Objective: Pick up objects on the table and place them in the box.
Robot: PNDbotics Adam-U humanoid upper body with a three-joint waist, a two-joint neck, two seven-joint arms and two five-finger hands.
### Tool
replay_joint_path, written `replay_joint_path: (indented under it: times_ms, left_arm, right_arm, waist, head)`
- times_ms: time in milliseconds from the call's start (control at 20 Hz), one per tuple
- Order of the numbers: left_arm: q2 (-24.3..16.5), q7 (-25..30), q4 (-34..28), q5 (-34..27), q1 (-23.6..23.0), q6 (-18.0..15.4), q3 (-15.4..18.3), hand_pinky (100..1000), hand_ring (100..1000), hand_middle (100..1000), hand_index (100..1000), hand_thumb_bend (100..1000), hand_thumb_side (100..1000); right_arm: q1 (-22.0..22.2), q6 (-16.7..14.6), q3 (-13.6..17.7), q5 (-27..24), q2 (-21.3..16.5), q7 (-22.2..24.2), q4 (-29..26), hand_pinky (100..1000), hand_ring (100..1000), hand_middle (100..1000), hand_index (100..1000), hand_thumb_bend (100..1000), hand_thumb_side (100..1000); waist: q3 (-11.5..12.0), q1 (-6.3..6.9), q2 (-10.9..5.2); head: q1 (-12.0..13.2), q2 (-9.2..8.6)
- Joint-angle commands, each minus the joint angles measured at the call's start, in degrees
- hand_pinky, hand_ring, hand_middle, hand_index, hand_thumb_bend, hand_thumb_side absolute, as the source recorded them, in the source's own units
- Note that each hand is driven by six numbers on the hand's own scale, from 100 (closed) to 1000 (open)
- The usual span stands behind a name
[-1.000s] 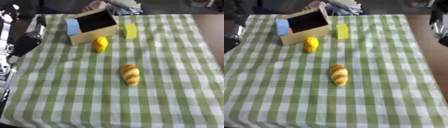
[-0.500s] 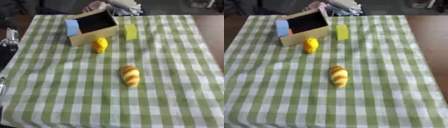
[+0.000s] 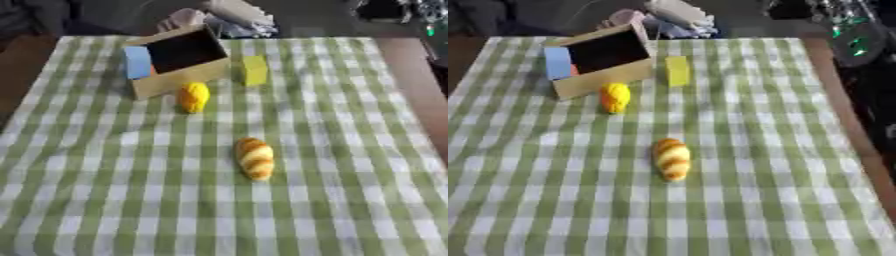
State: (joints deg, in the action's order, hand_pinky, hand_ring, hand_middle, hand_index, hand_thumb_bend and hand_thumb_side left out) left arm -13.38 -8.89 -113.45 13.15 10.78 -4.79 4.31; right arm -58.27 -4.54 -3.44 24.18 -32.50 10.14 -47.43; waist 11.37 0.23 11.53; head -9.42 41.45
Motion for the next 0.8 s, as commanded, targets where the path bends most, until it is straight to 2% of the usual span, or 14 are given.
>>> replay_joint_path:
  times_ms: [50,350,550,650,800]
  left_arm:
    - [0.1,2.0,-1.1,-0.9,0.7,-0.8,-0.6,716,628,654,809,223,622]
    - [1.1,4.7,-1.1,-1.9,1.1,-1.4,-1.2,716,622,647,807,221,636]
    - [1.6,5.6,-1.1,-2.4,1.1,-1.5,-1.2,716,620,644,807,223,643]
    - [1.7,5.9,-1.1,-2.6,1.1,-1.5,-1.1,716,620,644,807,225,644]
    - [2.0,6.3,-1.1,-2.7,0.9,-1.5,-1.0,716,619,643,808,225,651]
  right_arm:
    - [-1.9,0.3,0.7,3.8,0.2,0.4,2.4,806,894,895,1000,100,200]
    - [-2.1,0.8,0.6,11.5,2.2,1.8,4.7,853,928,937,1000,100,199]
    - [-2.0,0.0,0.4,15.0,3.8,5.0,5.4,867,942,943,1000,100,204]
    - [-2.0,-1.0,0.2,14.8,4.7,7.2,5.2,866,946,945,1000,100,328]
    - [-2.1,-2.6,-0.6,13.2,5.5,10.7,3.8,869,948,945,1000,100,403]
  waist:
    - [0.8,-0.85,-0.03]
    - [3.3,-1.02,0.26]
    - [4.2,-0.97,0.49]
    - [4.3,-0.93,0.61]
    - [4.4,-0.94,0.70]
  head:
    - [-2.4,-1.03]
    - [-6.0,-1.75]
    - [-7.6,-2.14]
    - [-8.2,-2.21]
    - [-8.7,-2.22]
